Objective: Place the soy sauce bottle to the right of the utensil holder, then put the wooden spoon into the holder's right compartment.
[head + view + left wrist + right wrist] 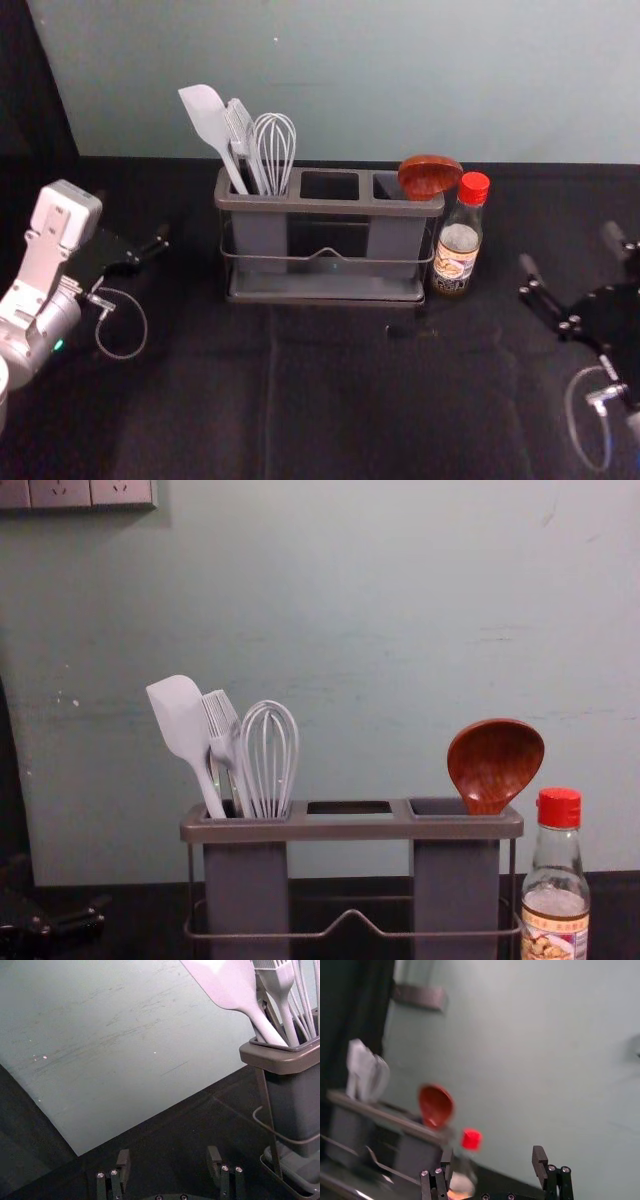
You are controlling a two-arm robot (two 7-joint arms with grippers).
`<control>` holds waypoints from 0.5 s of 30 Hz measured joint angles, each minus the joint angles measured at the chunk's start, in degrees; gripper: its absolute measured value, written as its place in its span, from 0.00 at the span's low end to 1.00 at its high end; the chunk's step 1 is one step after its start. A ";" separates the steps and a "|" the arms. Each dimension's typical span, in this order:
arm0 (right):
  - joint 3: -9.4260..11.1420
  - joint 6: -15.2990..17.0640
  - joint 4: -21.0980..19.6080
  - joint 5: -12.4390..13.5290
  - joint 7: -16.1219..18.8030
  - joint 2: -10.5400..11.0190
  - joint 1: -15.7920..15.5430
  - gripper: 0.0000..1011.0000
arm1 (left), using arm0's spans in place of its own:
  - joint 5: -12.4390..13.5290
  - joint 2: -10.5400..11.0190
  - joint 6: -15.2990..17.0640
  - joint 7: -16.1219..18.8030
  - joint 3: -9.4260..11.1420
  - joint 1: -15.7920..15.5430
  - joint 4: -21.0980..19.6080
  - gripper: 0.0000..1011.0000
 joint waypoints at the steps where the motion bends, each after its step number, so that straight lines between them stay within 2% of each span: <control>1: 0.40 0.55 0.29 -0.34 -0.31 0.10 0.12 0.99 | 0.01 0.00 0.00 0.00 0.00 0.00 0.00 0.99; 6: 2.33 3.41 3.54 -3.09 -2.08 0.84 2.59 0.99 | 0.00 0.00 -0.01 0.00 0.00 0.00 0.00 0.99; 15: 2.33 5.95 10.40 -4.72 -2.54 1.89 9.28 0.99 | 0.00 0.00 0.00 0.00 0.00 0.00 0.00 0.99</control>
